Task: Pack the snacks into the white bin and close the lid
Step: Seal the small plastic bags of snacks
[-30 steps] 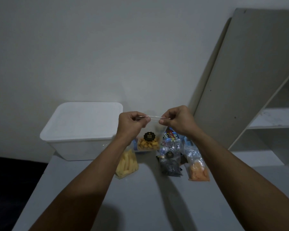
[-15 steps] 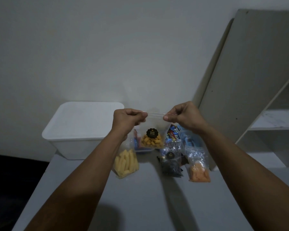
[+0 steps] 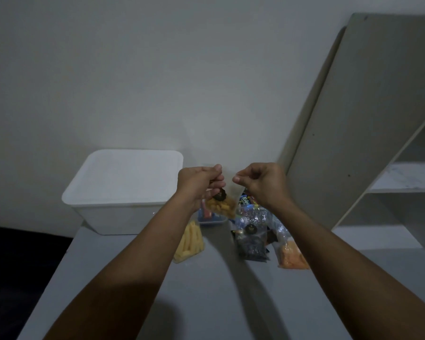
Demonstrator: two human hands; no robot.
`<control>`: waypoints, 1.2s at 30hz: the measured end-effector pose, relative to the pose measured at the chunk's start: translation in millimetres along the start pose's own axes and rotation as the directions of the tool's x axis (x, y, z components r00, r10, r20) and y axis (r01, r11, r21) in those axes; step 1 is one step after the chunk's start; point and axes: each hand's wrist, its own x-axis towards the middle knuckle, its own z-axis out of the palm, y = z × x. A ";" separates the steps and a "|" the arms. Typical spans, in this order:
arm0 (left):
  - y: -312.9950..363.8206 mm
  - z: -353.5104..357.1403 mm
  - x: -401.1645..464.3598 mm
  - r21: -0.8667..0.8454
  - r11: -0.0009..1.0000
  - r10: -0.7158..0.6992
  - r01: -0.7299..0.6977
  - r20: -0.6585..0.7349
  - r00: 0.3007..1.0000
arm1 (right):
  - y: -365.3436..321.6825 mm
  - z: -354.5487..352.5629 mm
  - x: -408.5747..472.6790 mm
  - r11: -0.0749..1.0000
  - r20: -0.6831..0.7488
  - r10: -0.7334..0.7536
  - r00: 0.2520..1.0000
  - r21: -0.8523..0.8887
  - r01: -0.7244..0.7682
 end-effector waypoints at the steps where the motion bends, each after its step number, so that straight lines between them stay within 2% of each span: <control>1: -0.9 -1.1 -0.1 -0.012 1.000 -0.011 0.011 0.021 1.000 | 0.4 0.0 -1.0 1.000 0.013 -0.003 1.000 0.018 0.002; 8: -6.1 -4.3 -4.0 -0.028 0.999 -0.026 0.028 0.051 0.998 | -6.2 -2.6 -8.0 0.984 0.208 0.039 0.977 0.160 -0.073; 15: -11.8 -0.6 -7.7 0.082 0.995 0.058 -0.059 0.016 0.998 | -4.7 1.9 -3.2 0.982 0.235 0.142 0.962 0.089 -0.166; 19: -18.9 -3.7 -6.4 0.145 0.987 0.066 -0.064 -0.010 0.998 | -2.4 5.8 -3.1 0.984 0.263 0.141 0.954 0.070 -0.165; 21: -26.1 -6.1 -3.9 0.186 0.977 0.127 -0.104 -0.116 0.985 | 1.3 9.0 -2.9 0.991 0.273 0.121 0.954 0.020 -0.132; 23: -33.3 -13.0 -0.5 0.267 0.943 0.257 -0.198 -0.211 0.943 | 5.5 10.1 -1.9 0.993 0.288 0.114 0.951 -0.034 -0.109; 25: -39.6 -21.5 1.1 0.352 0.899 0.327 -0.260 -0.145 0.934 | 8.7 9.2 -1.6 0.994 0.326 0.105 0.939 -0.057 -0.091; 28: -52.3 -34.7 1.5 0.336 0.909 0.267 -0.245 -0.020 0.964 | 12.7 9.0 -3.2 0.995 0.380 0.094 0.920 -0.053 -0.079; 31: -72.2 -47.5 1.7 0.256 0.957 0.165 -0.138 -0.088 0.982 | 24.3 15.2 -7.9 0.993 0.452 0.120 0.884 -0.051 -0.109; 34: -89.5 -57.7 -2.7 0.207 0.977 0.073 -0.044 -0.135 0.988 | 43.1 36.6 -15.6 0.974 0.515 0.174 0.839 -0.215 -0.070; 36: -100.5 -64.3 -5.6 0.223 0.975 0.040 -0.003 -0.164 0.986 | 49.9 53.7 -21.5 0.962 0.484 0.184 0.856 -0.269 -0.055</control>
